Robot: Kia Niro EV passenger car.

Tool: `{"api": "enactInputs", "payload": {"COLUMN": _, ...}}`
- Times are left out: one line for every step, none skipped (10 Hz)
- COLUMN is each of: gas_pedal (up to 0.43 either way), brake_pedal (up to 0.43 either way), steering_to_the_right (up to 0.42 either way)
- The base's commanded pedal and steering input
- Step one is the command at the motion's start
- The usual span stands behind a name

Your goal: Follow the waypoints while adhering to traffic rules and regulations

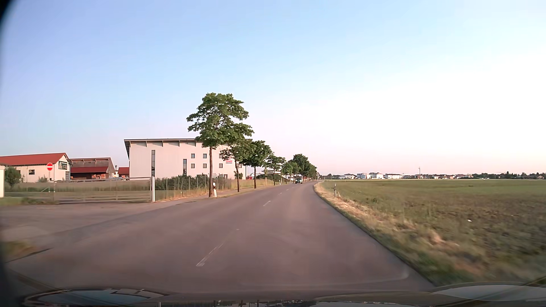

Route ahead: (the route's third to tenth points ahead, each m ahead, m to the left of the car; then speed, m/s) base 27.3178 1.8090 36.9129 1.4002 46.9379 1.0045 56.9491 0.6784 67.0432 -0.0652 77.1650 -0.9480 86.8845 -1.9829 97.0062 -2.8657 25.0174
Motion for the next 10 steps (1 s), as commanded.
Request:
{"api": "enactInputs", "payload": {"gas_pedal": 0.15, "brake_pedal": 0.018, "steering_to_the_right": 0.01}}
{"api": "enactInputs", "payload": {"gas_pedal": 0.15, "brake_pedal": 0.018, "steering_to_the_right": 0.009}}
{"api": "enactInputs", "payload": {"gas_pedal": 0.15, "brake_pedal": 0.018, "steering_to_the_right": 0.009}}
{"api": "enactInputs", "payload": {"gas_pedal": 0.15, "brake_pedal": 0.018, "steering_to_the_right": 0.01}}
{"api": "enactInputs", "payload": {"gas_pedal": 0.157, "brake_pedal": 0.018, "steering_to_the_right": 0.01}}
{"api": "enactInputs", "payload": {"gas_pedal": 0.157, "brake_pedal": 0.018, "steering_to_the_right": 0.01}}
{"api": "enactInputs", "payload": {"gas_pedal": 0.157, "brake_pedal": 0.018, "steering_to_the_right": 0.01}}
{"api": "enactInputs", "payload": {"gas_pedal": 0.157, "brake_pedal": 0.018, "steering_to_the_right": 0.009}}
{"api": "enactInputs", "payload": {"gas_pedal": 0.157, "brake_pedal": 0.018, "steering_to_the_right": 0.008}}
{"api": "enactInputs", "payload": {"gas_pedal": 0.157, "brake_pedal": 0.018, "steering_to_the_right": 0.008}}
